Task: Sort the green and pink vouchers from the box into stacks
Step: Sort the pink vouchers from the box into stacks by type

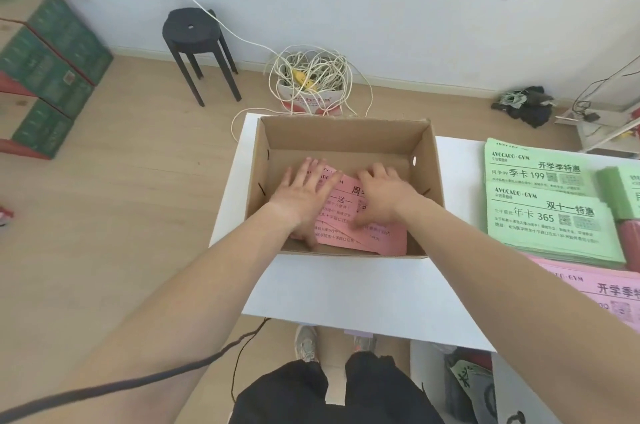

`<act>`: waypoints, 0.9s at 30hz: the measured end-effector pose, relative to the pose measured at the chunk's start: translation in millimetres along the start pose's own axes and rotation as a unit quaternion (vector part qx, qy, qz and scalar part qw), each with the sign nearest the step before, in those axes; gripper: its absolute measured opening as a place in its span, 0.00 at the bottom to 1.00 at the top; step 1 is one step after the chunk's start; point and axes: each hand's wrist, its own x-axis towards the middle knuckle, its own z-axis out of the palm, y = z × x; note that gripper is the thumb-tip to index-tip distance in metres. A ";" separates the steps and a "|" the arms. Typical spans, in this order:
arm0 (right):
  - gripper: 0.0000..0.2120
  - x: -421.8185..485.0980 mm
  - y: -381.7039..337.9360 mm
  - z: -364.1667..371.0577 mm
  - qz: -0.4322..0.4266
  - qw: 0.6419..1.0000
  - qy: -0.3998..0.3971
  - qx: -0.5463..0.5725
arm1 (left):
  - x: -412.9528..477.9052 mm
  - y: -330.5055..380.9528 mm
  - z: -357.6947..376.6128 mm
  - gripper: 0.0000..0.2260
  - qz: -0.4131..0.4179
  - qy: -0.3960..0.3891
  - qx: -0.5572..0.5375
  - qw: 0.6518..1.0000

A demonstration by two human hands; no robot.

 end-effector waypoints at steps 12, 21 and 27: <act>0.48 3.3 -9.2 -1.4 0.011 0.999 -0.016 -0.036 | -2.7 -1.0 0.7 0.67 0.001 0.027 0.005 1.000; 0.23 10.4 -11.3 -18.5 0.019 0.995 -0.096 -0.008 | -9.1 -0.6 1.2 0.65 0.002 0.049 0.018 0.999; 0.18 6.7 -5.6 -24.0 0.014 0.992 -0.123 0.011 | -14.7 -0.4 -0.3 0.59 -0.001 0.050 0.030 0.998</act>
